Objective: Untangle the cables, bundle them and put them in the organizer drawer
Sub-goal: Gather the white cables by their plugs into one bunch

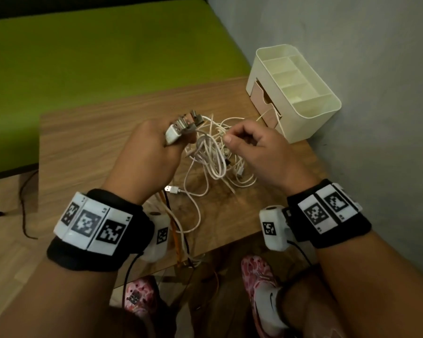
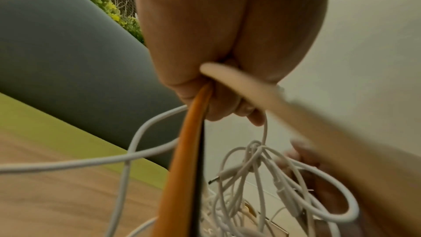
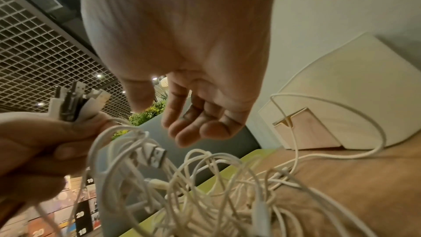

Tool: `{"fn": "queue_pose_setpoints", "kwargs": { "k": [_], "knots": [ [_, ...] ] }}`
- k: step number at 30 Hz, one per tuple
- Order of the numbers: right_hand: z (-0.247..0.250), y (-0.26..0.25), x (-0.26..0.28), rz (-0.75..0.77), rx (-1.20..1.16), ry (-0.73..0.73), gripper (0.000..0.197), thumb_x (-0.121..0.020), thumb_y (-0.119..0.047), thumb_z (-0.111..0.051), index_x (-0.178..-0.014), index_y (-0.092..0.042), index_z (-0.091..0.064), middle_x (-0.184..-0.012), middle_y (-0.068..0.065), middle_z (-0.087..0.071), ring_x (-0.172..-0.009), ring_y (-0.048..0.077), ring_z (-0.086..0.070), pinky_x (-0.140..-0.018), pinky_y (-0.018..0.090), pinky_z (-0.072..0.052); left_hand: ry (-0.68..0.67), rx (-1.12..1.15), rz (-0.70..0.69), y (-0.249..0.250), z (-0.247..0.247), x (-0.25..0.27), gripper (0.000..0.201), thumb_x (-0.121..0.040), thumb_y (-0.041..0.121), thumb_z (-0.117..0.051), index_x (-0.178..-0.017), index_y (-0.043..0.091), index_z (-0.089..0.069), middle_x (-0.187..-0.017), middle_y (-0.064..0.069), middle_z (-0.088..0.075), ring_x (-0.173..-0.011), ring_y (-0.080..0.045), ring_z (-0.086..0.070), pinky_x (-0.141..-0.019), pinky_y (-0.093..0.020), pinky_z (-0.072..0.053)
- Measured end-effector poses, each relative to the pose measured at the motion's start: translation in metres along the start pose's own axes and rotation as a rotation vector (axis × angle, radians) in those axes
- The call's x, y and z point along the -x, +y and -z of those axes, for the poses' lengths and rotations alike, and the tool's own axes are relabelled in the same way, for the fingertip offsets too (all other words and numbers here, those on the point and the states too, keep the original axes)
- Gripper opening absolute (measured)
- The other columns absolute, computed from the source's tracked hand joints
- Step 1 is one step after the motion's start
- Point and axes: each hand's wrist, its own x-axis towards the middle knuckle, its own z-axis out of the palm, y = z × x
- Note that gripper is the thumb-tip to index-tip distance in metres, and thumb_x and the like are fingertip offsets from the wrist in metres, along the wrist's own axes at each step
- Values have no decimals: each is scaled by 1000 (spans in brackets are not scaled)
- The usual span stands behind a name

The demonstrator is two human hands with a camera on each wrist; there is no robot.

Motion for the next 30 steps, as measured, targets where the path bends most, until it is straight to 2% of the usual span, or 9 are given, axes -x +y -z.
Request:
{"fn": "queue_pose_setpoints", "kwargs": {
  "k": [5,8,10,13,15,18,23,26,30],
  "knots": [
    [-14,-4,2,128,-36,-22,24,-93,-16,-66,-115,-25,-70,-90,-13,-68,-78,1,-63,-67,13,-49,-79,82,-108,3,-10,0,28,-94,6,-61,-71,22,-61,-58,31,-56,-52,9,-49,-51,-8,-32],
    [-12,0,-1,107,-165,21,22,-92,-11,-67,-104,-29,-72,-96,-9,-74,-88,6,-68,-78,21,-55,-143,254,-95,-1,-12,-1,19,-95,20,-61,-81,9,-68,-54,19,-54,-48,1,-46,-50,-13,-32],
    [-8,1,-2,79,-277,24,22,-91,-11,-68,-99,-31,-72,-97,-9,-74,-89,5,-69,-80,22,-55,-185,501,-2,-6,-12,-2,22,-91,30,-60,-79,15,-69,-53,10,-45,-46,-11,-37,-47,-24,-30],
    [-2,4,-5,-20,-127,58,16,-94,-18,-65,-97,-31,-72,-90,-13,-72,-78,-2,-66,-69,16,-53,-260,829,38,-5,-10,-2,18,-90,28,-63,-74,22,-70,-61,-3,-39,-51,-16,-25,-45,-23,-23],
    [-1,12,-6,-90,27,61,13,-95,-21,-62,-99,-26,-73,-89,-11,-71,-74,1,-66,-69,24,-56,-310,984,8,-2,-6,-2,16,-87,31,-70,-74,24,-68,-65,-5,-39,-51,-11,-26,-43,-19,-21],
    [-3,20,-7,-97,137,57,16,-95,-22,-60,-105,-24,-73,-96,-7,-69,-82,6,-64,-78,33,-56,-249,878,53,-4,-1,-4,25,-92,26,-56,-70,24,-68,-59,-1,-37,-49,-10,-27,-43,-20,-21],
    [2,2,-3,105,32,100,35,-89,-11,-60,-120,-28,-64,-116,-8,-52,-103,5,-54,-84,16,-45,-186,642,94,-7,-8,-5,26,-99,20,-51,-77,16,-65,-53,8,-40,-45,-9,-28,-44,-22,-23],
    [1,-12,4,182,-214,29,32,-88,-13,-66,-117,-29,-64,-108,-12,-65,-101,5,-63,-85,24,-53,-173,637,104,-4,-10,-6,23,-95,27,-54,-78,17,-66,-55,3,-43,-43,-10,-29,-43,-23,-24],
    [-6,-8,2,169,-62,-41,20,-93,-25,-66,-113,-22,-69,-98,-12,-69,-90,2,-64,-73,16,-47,-135,633,93,-4,-11,-5,22,-92,29,-55,-79,15,-66,-55,3,-46,-42,-12,-30,-43,-24,-25]
  ]
}}
